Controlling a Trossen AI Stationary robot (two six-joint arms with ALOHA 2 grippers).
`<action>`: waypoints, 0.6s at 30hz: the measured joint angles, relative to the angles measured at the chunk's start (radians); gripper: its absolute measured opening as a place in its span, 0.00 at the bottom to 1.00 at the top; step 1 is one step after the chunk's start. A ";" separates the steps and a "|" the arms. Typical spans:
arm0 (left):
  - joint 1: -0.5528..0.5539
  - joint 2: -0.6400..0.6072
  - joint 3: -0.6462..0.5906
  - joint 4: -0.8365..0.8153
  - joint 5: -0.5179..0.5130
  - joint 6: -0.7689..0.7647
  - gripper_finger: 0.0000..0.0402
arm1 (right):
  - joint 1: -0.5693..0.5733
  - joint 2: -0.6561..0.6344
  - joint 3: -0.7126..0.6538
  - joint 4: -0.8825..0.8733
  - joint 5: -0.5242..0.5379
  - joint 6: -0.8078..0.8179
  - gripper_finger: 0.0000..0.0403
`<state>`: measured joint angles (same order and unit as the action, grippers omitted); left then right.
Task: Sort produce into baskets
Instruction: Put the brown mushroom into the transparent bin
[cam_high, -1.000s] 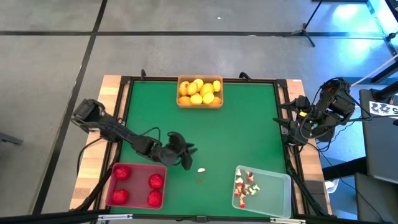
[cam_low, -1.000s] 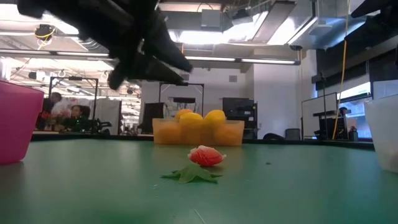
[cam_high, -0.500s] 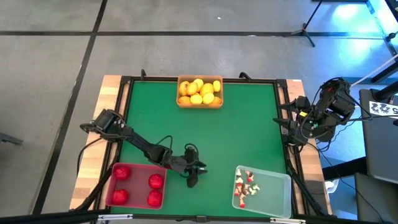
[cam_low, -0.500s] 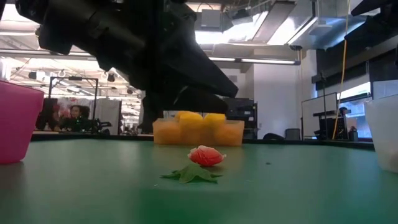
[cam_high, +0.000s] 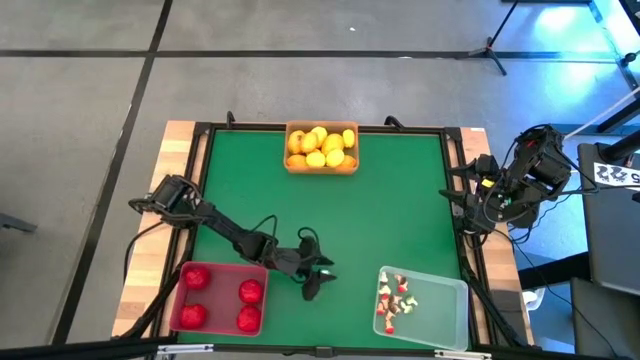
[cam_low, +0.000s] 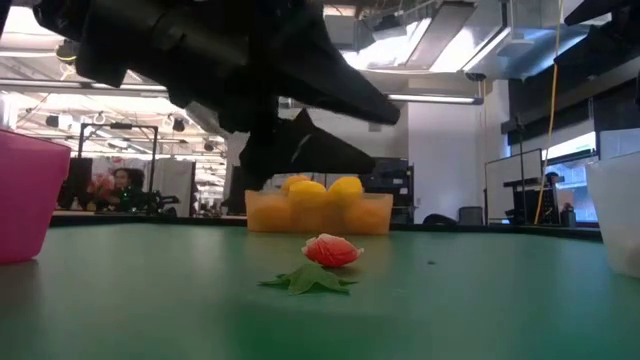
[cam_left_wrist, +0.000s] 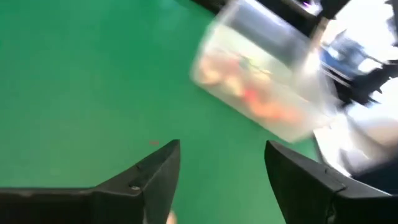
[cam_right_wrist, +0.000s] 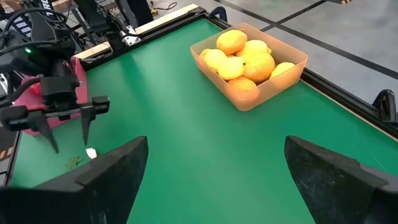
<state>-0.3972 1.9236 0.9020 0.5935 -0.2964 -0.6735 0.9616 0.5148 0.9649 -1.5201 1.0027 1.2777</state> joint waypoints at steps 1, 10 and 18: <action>0.003 0.000 0.011 -0.008 0.037 0.013 0.58 | 0.000 0.000 0.000 0.000 0.000 0.000 0.93; 0.015 0.000 0.101 -0.278 0.106 0.250 0.68 | 0.000 0.000 0.000 0.000 0.000 0.000 0.93; 0.022 0.001 0.101 -0.460 0.060 0.261 0.69 | 0.000 0.000 0.000 0.000 -0.001 0.000 0.93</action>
<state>-0.3752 1.9244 1.0035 0.1335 -0.2362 -0.4125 0.9616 0.5144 0.9649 -1.5200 1.0021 1.2778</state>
